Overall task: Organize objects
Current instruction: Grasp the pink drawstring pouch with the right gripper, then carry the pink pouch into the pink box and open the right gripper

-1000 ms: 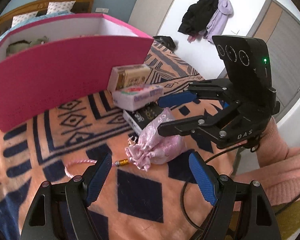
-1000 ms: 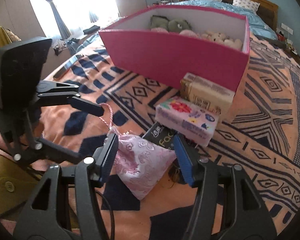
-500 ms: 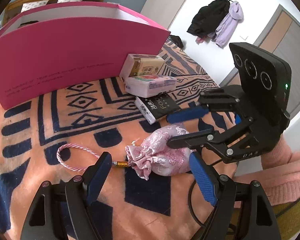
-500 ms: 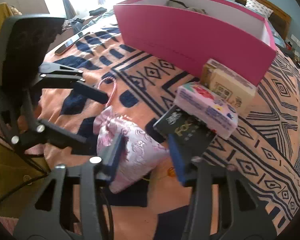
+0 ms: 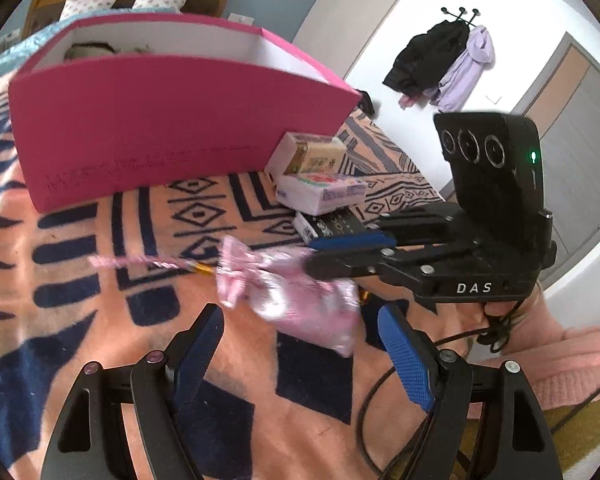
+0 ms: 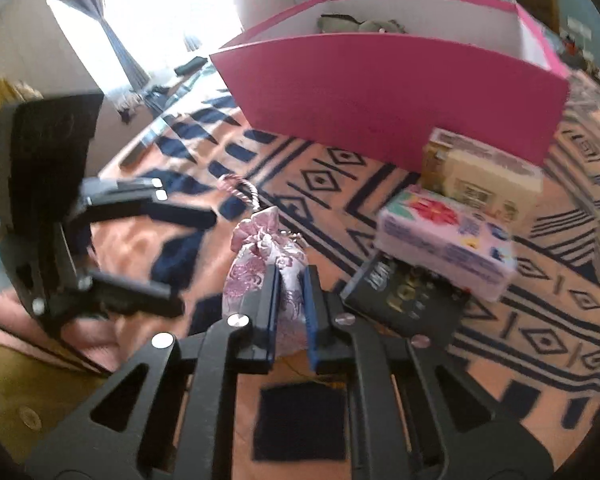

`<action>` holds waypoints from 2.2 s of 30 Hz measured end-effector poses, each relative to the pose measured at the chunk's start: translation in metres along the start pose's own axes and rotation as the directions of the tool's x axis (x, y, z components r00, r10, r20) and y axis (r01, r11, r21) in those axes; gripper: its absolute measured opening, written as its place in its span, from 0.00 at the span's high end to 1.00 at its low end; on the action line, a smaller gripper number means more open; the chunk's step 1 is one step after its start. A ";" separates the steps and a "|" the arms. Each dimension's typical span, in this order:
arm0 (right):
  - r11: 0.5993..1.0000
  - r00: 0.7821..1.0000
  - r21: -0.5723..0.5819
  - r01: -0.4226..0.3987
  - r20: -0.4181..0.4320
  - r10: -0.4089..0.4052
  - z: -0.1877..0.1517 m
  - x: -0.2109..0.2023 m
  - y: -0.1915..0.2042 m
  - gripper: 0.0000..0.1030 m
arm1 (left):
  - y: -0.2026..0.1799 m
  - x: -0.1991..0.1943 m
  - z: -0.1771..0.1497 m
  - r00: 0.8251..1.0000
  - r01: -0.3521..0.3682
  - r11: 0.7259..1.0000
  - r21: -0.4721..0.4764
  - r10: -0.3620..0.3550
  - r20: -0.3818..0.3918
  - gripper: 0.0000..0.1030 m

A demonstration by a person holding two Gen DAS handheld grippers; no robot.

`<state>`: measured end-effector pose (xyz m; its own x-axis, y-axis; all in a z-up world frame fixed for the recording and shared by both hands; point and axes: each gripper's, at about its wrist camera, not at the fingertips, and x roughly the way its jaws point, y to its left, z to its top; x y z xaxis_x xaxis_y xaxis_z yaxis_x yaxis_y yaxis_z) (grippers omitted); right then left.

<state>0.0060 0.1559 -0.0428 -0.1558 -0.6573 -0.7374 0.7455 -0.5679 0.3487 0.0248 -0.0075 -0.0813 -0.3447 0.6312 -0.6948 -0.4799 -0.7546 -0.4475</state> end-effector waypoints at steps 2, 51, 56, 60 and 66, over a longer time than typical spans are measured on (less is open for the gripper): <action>1.000 1.000 0.010 -0.022 -0.003 0.022 0.005 0.007 0.002 0.87 | 0.001 0.008 0.000 1.000 -0.004 1.000 -0.009 0.004 -0.024 0.23; 0.987 0.928 -0.122 0.108 0.367 -0.056 0.114 -0.103 -0.008 0.80 | -0.056 -0.040 0.169 0.972 -0.155 0.948 0.278 0.096 0.214 0.54; 0.985 0.921 -0.107 0.136 0.379 -0.086 0.135 -0.109 -0.022 0.80 | -0.052 -0.025 0.195 0.970 -0.176 0.944 0.278 0.119 0.210 0.54; 0.984 0.918 -0.089 0.153 0.381 -0.108 0.147 -0.107 -0.038 0.80 | -0.044 -0.013 0.215 0.971 -0.184 0.946 0.267 0.132 0.202 0.54; 0.986 0.921 -0.052 0.159 0.367 -0.129 0.161 -0.096 -0.062 0.80 | -0.027 0.007 0.235 0.975 -0.181 0.953 0.245 0.141 0.171 0.54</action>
<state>-0.1293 0.1749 0.0993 -0.4774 -0.7141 -0.5121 0.7442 -0.6384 0.1965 -0.1543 0.0596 0.0579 -0.5418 0.5396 -0.6444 -0.5923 -0.7891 -0.1628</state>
